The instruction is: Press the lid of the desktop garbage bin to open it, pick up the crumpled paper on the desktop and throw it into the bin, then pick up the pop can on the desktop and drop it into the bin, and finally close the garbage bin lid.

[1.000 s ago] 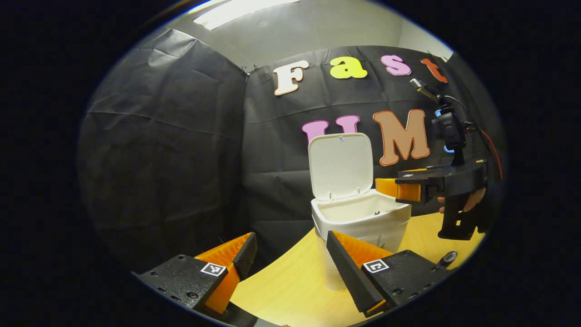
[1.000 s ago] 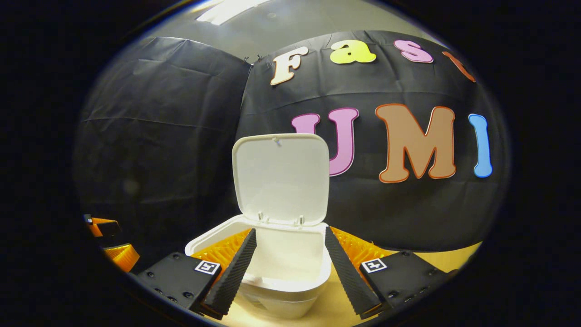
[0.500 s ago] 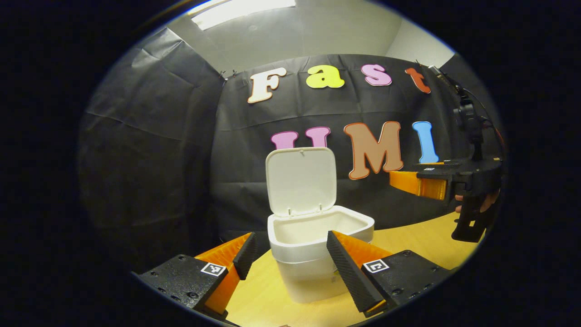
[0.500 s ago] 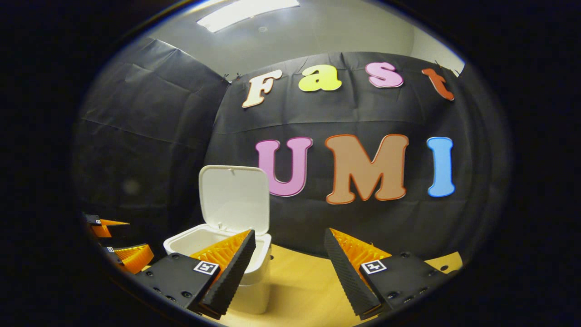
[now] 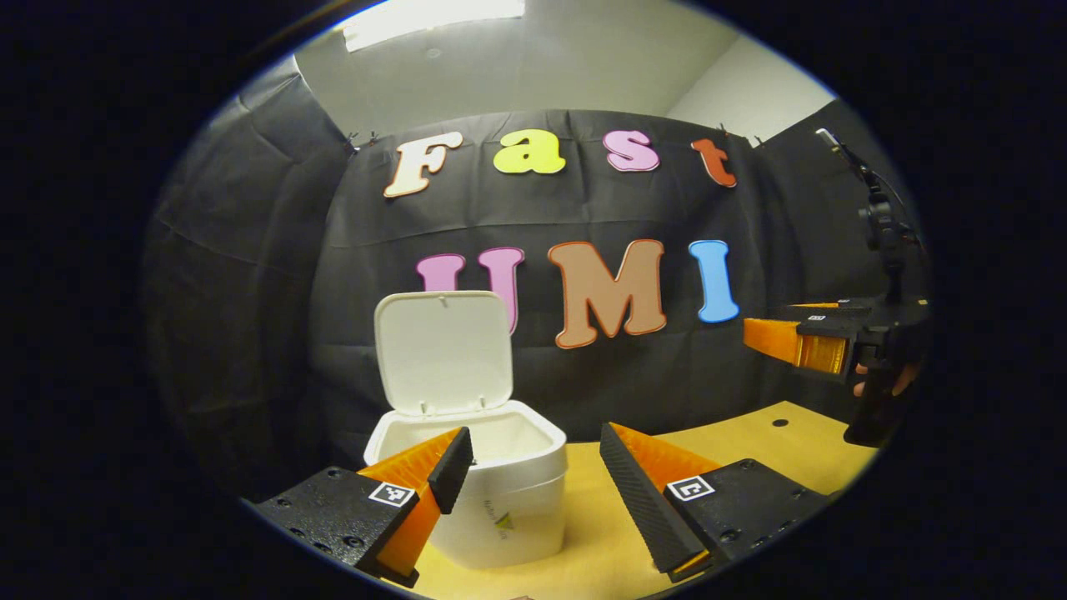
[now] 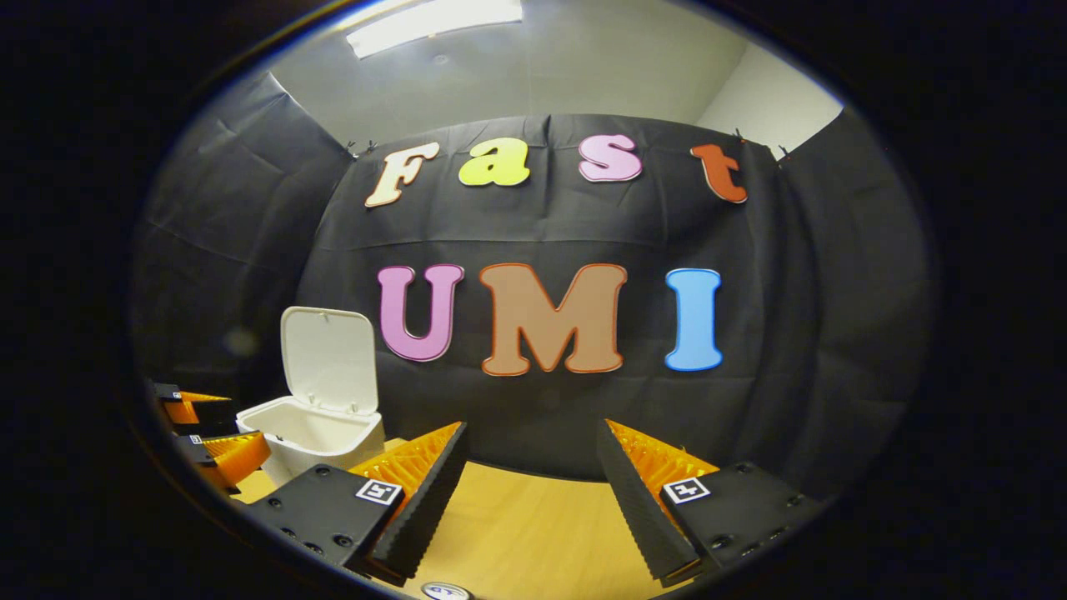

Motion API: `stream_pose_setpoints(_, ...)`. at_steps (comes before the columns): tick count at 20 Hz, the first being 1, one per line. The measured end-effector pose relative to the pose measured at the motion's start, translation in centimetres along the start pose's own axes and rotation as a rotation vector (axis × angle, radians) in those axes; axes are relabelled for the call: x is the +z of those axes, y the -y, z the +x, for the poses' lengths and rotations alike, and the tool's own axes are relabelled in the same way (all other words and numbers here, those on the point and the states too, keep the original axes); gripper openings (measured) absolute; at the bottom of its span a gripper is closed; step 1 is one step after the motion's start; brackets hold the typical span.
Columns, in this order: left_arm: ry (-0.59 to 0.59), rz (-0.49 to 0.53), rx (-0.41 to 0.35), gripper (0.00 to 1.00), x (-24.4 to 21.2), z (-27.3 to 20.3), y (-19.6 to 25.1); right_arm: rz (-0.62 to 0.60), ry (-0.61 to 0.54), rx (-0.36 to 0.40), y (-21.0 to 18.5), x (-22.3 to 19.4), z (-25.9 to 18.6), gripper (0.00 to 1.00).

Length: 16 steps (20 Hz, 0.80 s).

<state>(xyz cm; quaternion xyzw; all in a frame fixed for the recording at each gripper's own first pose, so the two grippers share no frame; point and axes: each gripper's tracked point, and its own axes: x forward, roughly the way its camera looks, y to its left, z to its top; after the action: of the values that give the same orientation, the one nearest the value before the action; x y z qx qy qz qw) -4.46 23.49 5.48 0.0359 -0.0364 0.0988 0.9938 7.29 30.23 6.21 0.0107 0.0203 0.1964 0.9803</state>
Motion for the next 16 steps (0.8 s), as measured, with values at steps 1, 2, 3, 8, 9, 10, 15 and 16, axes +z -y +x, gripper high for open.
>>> stream_pose_setpoints(1, -0.002, -0.004, -0.023, 0.94, 0.0, 0.2, 1.2, -0.001, -0.001, -0.026, 1.5, -0.1, -0.8, 0.98)
stream_pose_setpoints(2, -0.004, -0.008, -0.047, 0.94, -0.1, 0.5, 2.5, -0.002, -0.004, -0.052, 3.0, -0.2, -1.7, 0.98)
stream_pose_setpoints(3, -0.005, -0.011, -0.071, 1.00, -0.1, 0.6, 3.8, -0.001, -0.008, -0.076, 4.3, -0.3, -2.5, 0.98)
stream_pose_setpoints(8, -0.028, -0.031, -0.183, 1.00, -0.8, 0.9, 9.6, 0.006, -0.032, -0.198, 10.5, -1.2, -7.2, 0.98)
stream_pose_setpoints(9, -0.037, -0.036, -0.204, 1.00, -1.1, 1.0, 10.6, 0.009, -0.038, -0.219, 11.4, -1.5, -8.0, 0.98)
stream_pose_setpoints(10, -0.055, -0.040, -0.221, 0.94, -1.8, 0.9, 11.6, 0.014, -0.047, -0.238, 12.4, -1.9, -8.9, 0.98)
stream_pose_setpoints(15, -0.155, -0.078, -0.279, 0.94, -5.3, 0.7, 14.9, 0.031, -0.092, -0.332, 16.3, -3.5, -12.9, 0.98)
stream_pose_setpoints(16, -0.173, -0.080, -0.282, 0.94, -6.1, 0.8, 15.2, 0.034, -0.103, -0.347, 16.9, -3.8, -13.7, 0.98)
